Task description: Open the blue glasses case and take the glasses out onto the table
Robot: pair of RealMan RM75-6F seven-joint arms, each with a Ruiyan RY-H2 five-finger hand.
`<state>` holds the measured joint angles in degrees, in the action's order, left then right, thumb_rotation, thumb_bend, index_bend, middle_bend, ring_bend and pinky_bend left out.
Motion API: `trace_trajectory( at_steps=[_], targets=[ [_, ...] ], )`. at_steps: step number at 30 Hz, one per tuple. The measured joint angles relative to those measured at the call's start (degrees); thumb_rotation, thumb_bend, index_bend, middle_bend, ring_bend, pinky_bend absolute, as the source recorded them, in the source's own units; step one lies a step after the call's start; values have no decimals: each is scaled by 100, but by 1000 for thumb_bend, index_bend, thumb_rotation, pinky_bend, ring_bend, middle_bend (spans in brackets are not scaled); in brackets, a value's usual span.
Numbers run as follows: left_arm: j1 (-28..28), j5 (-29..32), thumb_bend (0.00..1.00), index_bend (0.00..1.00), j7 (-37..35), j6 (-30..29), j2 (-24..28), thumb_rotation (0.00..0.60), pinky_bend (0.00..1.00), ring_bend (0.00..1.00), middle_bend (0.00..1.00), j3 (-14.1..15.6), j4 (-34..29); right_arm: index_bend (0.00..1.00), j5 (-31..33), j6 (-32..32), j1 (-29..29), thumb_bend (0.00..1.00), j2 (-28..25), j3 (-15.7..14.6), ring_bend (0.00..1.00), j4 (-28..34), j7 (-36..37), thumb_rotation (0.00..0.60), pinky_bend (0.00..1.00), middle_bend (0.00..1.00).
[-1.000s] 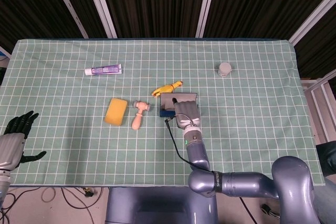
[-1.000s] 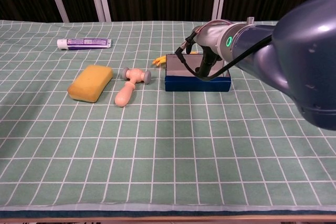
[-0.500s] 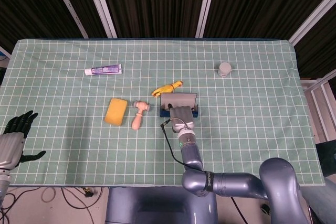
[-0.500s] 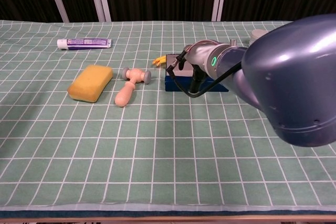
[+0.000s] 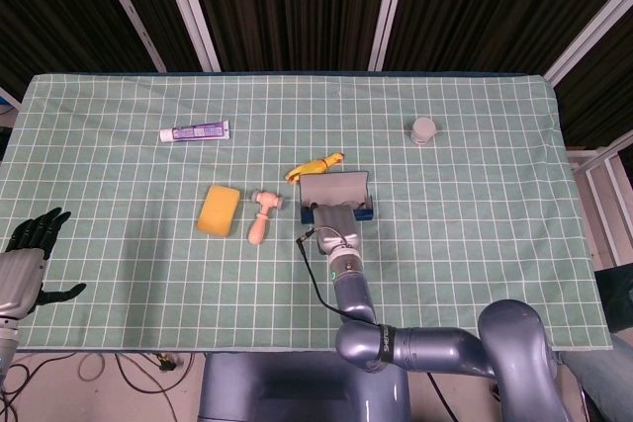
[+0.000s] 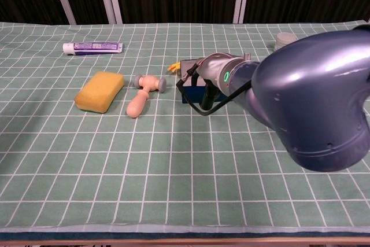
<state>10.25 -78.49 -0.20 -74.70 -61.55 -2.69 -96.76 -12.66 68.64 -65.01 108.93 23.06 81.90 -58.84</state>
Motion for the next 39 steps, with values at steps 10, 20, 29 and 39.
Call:
trace_trajectory(
  at_steps=[10, 20, 29, 39],
  targets=[
    [-7, 2, 0, 0, -23, -4, 8, 600, 0, 0, 0, 2, -18, 394, 144, 147, 79, 549, -107, -81, 1000, 392, -127, 600, 1000, 957],
    [-15, 15, 0, 0, -28, -5, 12, 600, 0, 0, 0, 3, -47, 423, 259, 548, 240, 550, -454, -262, 1000, 1066, -344, 600, 1000, 957],
    [-19, 34, 0, 0, 17, -13, 3, 600, 0, 0, 0, -1, -53, 432, 583, 922, 478, 550, -925, -497, 1000, 1587, -621, 600, 1000, 957],
    [-30, 52, 0, 0, 13, -19, 13, 600, 0, 0, 0, -3, -84, 445, 677, 1186, 651, 549, -1245, -688, 1000, 1818, -763, 600, 1000, 957]
  ],
)
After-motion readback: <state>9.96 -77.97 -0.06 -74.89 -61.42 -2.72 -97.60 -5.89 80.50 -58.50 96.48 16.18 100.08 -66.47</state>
